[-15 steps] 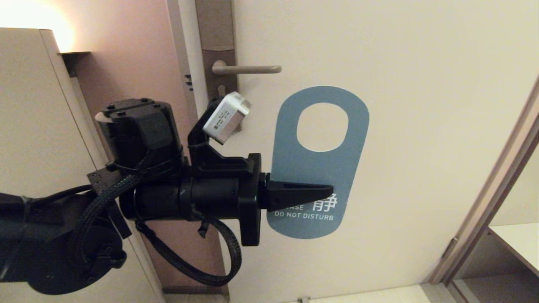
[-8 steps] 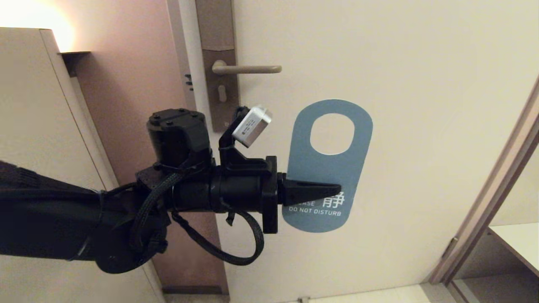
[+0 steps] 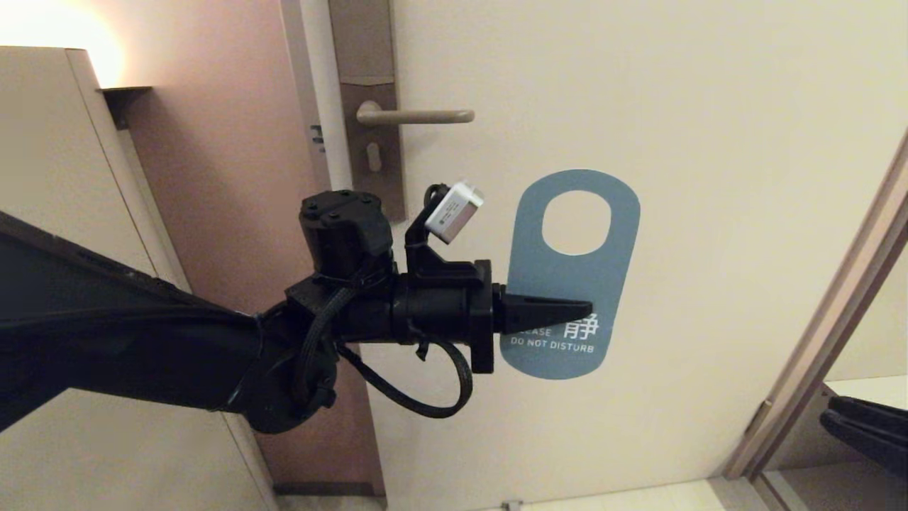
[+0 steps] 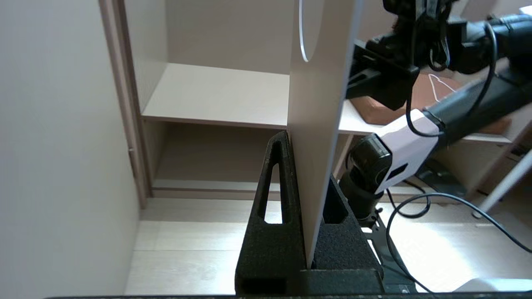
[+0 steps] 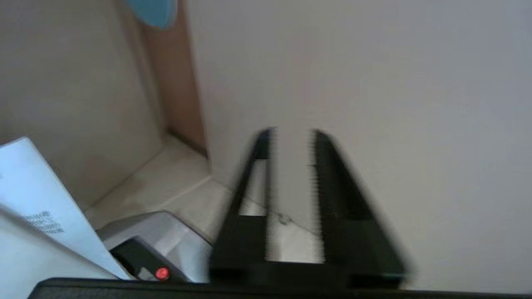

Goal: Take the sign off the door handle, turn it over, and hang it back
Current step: Hand it to the other hand

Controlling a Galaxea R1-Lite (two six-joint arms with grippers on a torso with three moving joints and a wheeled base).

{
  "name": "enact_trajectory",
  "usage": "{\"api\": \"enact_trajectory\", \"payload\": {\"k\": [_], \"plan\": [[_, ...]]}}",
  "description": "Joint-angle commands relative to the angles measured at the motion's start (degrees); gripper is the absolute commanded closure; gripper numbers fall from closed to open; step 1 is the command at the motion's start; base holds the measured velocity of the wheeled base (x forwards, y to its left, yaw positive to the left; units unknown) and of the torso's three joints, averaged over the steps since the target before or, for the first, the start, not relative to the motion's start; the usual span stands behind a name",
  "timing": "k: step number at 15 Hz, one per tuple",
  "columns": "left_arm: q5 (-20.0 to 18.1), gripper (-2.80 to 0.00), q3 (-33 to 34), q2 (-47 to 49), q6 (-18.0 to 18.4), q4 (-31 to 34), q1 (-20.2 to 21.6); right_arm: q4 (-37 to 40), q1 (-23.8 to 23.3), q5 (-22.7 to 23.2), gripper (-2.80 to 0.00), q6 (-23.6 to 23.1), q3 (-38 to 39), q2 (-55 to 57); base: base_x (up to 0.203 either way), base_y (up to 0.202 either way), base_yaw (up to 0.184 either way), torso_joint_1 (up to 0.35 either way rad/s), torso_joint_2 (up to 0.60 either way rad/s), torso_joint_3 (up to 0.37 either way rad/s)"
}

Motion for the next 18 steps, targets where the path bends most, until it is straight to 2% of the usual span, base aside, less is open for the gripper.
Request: {"api": "enact_trajectory", "payload": {"k": [1, 9, 15, 18], "plan": [[-0.42, 0.0, -0.77, 1.23, -0.19, -0.35, 0.0, -2.16, 1.89, 0.14, -2.8, -0.05, -0.16, 4.77, 0.0, 0.0, 0.0, 0.0, 0.0, 0.0], [-0.42, 0.0, -0.95, 1.57, -0.11, -0.43, -0.44, -4.11, 2.16, 0.55, -2.8, -0.16, 0.91, 6.85, 0.0, 0.0, 0.0, 0.0, 0.0, 0.0], [-0.33, 0.0, -0.95, 1.57, -0.19, -1.22, -1.14, -4.36, 8.81, 1.64, -2.8, -0.15, -1.26, 11.6, 0.0, 0.0, 0.0, 0.0, 0.0, 0.0], [-0.33, 0.0, -1.03, 1.48, -0.22, -1.28, -1.32, -6.28, 9.24, 2.6, -2.8, -0.26, -2.42, 14.11, 0.0, 0.0, 0.0, 0.0, 0.0, 0.0]]}}
